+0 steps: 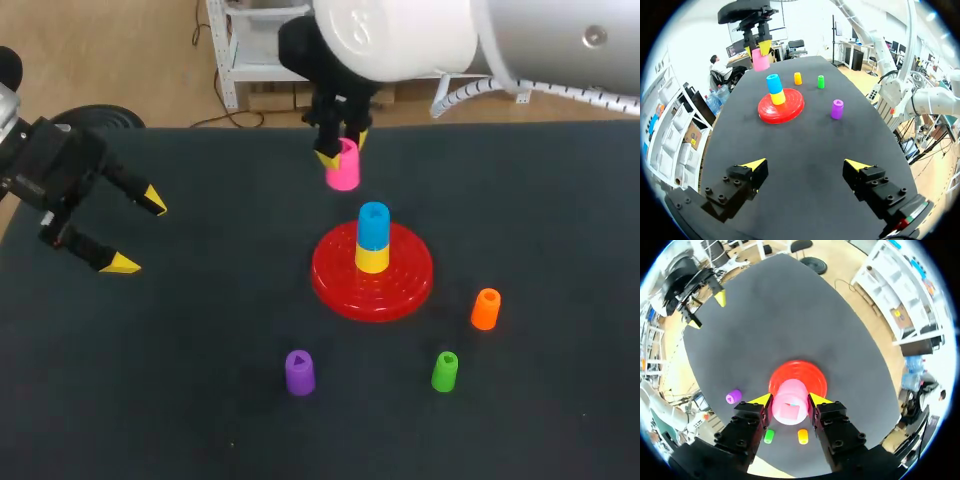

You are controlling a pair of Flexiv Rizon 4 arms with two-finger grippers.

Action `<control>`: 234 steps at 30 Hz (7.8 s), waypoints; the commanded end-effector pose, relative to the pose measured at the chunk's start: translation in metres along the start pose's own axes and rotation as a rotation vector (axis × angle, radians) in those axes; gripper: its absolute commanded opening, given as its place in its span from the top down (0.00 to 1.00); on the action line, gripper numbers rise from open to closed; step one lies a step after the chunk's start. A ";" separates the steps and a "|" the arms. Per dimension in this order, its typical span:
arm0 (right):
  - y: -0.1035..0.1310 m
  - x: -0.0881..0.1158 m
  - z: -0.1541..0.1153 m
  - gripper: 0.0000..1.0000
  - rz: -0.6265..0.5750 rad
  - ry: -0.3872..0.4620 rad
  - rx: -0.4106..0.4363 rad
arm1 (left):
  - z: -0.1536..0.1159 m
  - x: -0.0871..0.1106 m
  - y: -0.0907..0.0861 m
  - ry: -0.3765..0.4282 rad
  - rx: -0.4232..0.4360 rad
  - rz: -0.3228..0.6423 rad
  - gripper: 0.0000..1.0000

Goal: Pick up and stack the cylinders on the red base in this order: pink,purple,orange,green

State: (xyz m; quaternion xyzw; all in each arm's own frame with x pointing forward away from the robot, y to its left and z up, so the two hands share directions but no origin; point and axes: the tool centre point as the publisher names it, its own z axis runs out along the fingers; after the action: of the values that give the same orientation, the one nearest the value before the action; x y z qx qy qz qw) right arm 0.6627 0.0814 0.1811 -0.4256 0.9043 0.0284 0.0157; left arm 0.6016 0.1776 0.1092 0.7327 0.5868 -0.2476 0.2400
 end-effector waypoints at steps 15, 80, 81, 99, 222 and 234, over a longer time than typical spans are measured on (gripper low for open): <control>-0.030 0.024 0.019 1.00 0.114 0.010 -0.029 | 0.000 0.001 0.000 0.000 -0.002 0.001 0.00; -0.018 0.045 0.060 1.00 0.110 0.062 -0.128 | 0.000 0.001 0.000 0.000 -0.002 0.001 0.00; -0.018 0.046 0.061 1.00 0.108 0.055 -0.130 | 0.000 0.001 0.000 0.000 -0.002 0.001 0.00; -0.018 0.045 0.067 1.00 0.105 0.044 -0.111 | 0.000 0.001 0.000 0.000 -0.002 0.001 0.00; 0.182 0.088 0.139 0.00 -0.154 0.100 -0.182 | 0.000 0.001 0.000 0.000 -0.002 0.001 0.00; 0.174 0.083 0.153 0.00 -0.150 0.100 -0.134 | 0.000 0.001 0.000 0.000 -0.002 0.001 0.00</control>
State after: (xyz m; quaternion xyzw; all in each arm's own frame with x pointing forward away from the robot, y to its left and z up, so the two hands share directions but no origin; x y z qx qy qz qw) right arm 0.4764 0.1348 0.0342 -0.4934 0.8652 0.0699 -0.0565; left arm 0.6016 0.1775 0.1092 0.7327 0.5868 -0.2476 0.2400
